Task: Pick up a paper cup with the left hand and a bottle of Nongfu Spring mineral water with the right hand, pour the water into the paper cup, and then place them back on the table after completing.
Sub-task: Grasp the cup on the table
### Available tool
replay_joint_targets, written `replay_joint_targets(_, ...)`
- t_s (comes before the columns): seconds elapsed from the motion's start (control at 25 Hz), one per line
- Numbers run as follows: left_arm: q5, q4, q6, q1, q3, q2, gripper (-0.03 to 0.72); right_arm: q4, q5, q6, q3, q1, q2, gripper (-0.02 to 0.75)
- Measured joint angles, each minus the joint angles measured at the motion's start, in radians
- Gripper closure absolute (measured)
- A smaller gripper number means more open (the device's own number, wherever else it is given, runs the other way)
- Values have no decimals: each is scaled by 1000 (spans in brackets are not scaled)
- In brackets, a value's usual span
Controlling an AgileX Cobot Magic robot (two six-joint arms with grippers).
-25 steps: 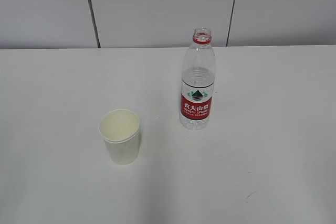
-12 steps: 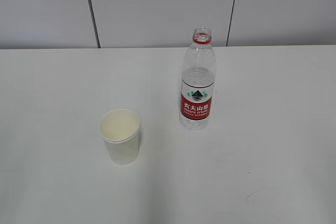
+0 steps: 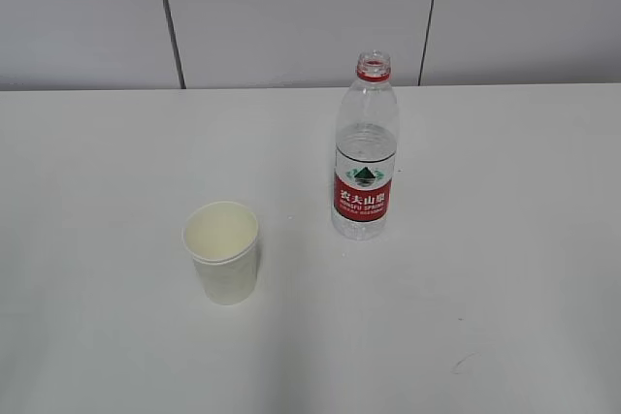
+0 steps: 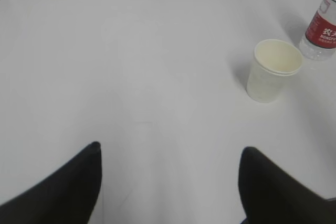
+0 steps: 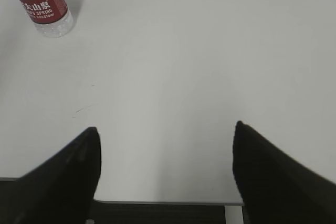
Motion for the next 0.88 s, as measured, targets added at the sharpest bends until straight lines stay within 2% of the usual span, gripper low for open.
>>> replay_joint_targets(0.36,-5,-6,0,0,-4,0,189,8,-11,-4,-2,0,0,158)
replay_joint_targets(0.52,-128,-8,0,0,-20,0,189,12,-47,-19,-11,0,0,158)
replay_joint_targets(0.88,-473,-14,0,0,30,25,189,21,-361,-97,27,0,0,158)
